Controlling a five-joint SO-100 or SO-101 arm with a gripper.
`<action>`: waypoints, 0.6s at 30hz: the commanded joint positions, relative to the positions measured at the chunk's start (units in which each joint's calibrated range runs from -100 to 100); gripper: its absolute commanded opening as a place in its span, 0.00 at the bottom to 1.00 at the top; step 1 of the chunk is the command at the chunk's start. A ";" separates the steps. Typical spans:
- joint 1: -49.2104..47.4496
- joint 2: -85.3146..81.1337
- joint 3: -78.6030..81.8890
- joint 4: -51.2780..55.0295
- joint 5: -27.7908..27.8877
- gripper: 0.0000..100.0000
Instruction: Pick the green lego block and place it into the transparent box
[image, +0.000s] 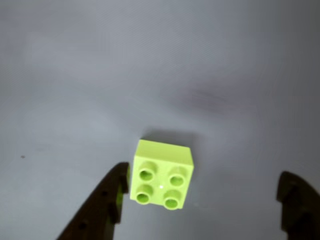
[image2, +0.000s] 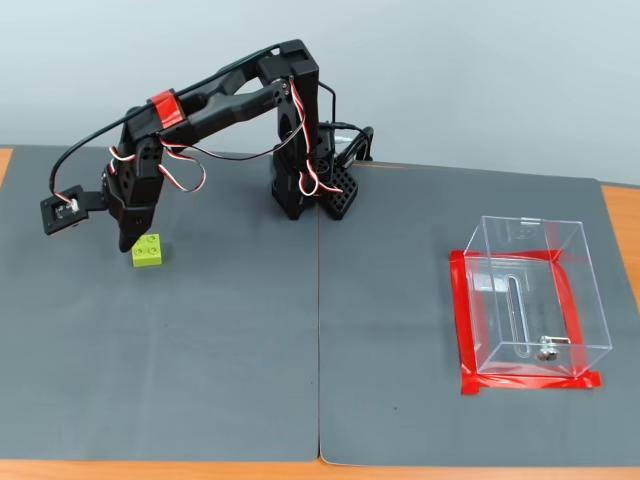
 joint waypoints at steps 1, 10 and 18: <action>-1.47 -0.47 -2.20 -0.21 -0.27 0.33; -4.38 -1.15 2.32 -0.65 -0.27 0.33; -3.85 -1.23 6.03 -0.65 -0.27 0.33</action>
